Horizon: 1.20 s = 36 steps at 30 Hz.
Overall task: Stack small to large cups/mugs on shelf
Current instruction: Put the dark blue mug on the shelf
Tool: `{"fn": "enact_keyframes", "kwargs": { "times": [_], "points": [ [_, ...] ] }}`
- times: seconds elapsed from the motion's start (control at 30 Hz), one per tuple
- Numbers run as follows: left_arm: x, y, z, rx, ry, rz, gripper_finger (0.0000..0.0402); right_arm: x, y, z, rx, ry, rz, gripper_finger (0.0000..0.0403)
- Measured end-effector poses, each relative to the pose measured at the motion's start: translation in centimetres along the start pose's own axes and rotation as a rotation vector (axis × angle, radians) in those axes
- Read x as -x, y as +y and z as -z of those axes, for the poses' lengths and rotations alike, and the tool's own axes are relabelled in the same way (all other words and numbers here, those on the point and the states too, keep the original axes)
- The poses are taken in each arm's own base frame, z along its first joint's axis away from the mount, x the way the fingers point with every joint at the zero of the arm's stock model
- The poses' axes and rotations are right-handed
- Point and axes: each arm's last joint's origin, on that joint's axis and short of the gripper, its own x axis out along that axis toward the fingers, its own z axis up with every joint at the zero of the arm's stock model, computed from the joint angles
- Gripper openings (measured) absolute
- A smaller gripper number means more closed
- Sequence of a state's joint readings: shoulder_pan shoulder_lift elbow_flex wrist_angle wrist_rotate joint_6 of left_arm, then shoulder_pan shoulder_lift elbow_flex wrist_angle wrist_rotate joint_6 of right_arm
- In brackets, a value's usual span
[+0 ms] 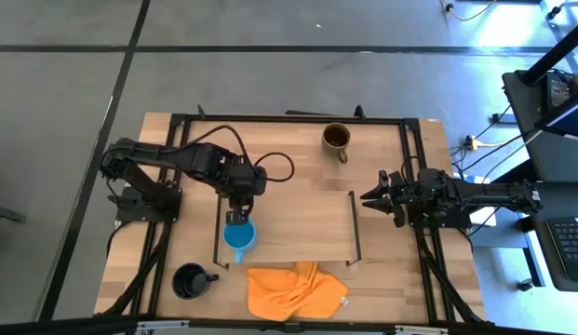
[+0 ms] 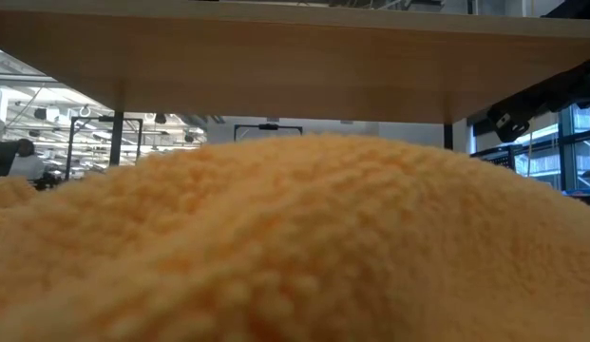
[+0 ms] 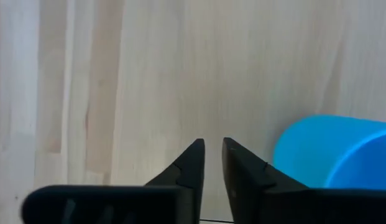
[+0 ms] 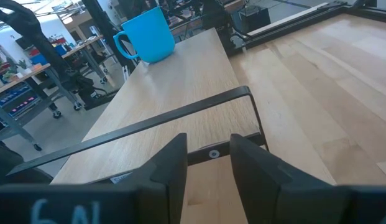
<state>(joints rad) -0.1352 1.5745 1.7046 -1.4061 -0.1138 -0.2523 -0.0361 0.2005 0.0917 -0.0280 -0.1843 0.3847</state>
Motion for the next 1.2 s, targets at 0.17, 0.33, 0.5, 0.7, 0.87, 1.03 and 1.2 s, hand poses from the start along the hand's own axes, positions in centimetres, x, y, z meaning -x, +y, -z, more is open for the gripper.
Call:
{"fn": "enact_keyframes", "kwargs": {
  "times": [0.17, 0.33, 0.5, 0.7, 0.87, 1.03, 1.2],
  "points": [
    [0.2, 1.8, 0.4, 0.035, 0.052, -0.054, 0.0091, 0.0, 0.0, 0.0, 0.0, 0.0, 0.0, 0.0124],
    [2.1, 3.8, 1.5, 0.075, 0.035, -0.07, 0.0098, 0.0, 0.0, 0.0, 0.0, -0.001, 0.0, 0.0124],
    [5.2, 5.1, 3.5, 0.148, -0.069, -0.04, 0.0095, 0.0, 0.0, 0.0, 0.0, 0.0, 0.0, 0.0124],
    [8.0, 5.1, 6.8, 0.27, -0.169, -0.008, 0.0095, 0.0, 0.0, 0.0, 0.0, 0.0, 0.0, 0.0124],
    [6.7, 3.5, 10.0, 0.33, -0.118, 0.029, 0.0095, 0.0, 0.0, 0.0, 0.0, 0.0, 0.0, 0.0124],
    [4.2, 0.9, 12.7, 0.34, -0.055, 0.127, 0.0095, 0.0, 0.0, 0.0, 0.0, 0.0, 0.0, 0.0124],
    [3.0, -1.4, 15.3, 0.335, 0.017, 0.197, 0.0095, 0.0, 0.0, 0.0, 0.0, 0.0, 0.0, 0.0124]
  ]
}}
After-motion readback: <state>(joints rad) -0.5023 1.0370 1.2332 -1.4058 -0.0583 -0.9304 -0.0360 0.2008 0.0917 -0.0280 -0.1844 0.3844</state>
